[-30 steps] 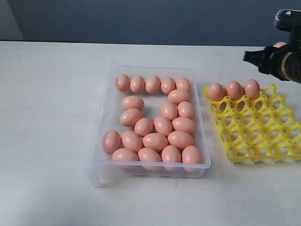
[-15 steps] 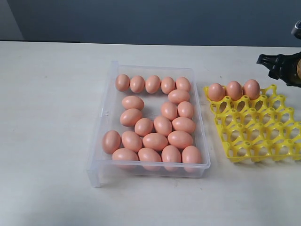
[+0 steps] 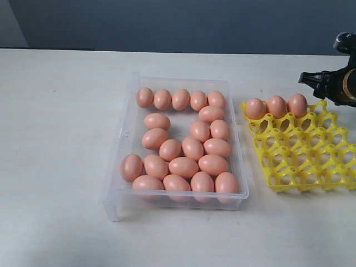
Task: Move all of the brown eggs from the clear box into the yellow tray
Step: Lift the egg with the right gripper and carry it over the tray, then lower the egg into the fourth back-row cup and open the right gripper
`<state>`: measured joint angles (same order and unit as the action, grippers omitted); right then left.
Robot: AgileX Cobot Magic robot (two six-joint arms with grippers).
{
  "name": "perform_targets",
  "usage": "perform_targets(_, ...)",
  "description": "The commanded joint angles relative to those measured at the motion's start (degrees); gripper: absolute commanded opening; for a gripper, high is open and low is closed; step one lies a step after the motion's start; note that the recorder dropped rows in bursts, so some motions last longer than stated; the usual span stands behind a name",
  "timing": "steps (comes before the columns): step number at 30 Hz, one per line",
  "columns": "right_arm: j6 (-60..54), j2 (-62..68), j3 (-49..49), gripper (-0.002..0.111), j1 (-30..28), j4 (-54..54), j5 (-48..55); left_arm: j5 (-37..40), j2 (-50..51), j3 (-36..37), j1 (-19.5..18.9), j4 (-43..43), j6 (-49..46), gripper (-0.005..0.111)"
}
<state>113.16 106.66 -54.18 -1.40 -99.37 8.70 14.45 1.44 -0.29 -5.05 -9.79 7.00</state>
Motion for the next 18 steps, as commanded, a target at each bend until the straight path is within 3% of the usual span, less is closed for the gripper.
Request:
perform_targets(1, -0.64, 0.02, -0.41, -0.001, -0.27, -0.57, -0.89, -0.71, 0.05, 0.29, 0.03, -0.14, 0.05, 0.012)
perform_targets(18, -1.08, 2.88, -0.28, -0.001, -0.27, -0.57, -3.51, -0.71, 0.05, 0.29, 0.03, -0.26, 0.05, 0.012)
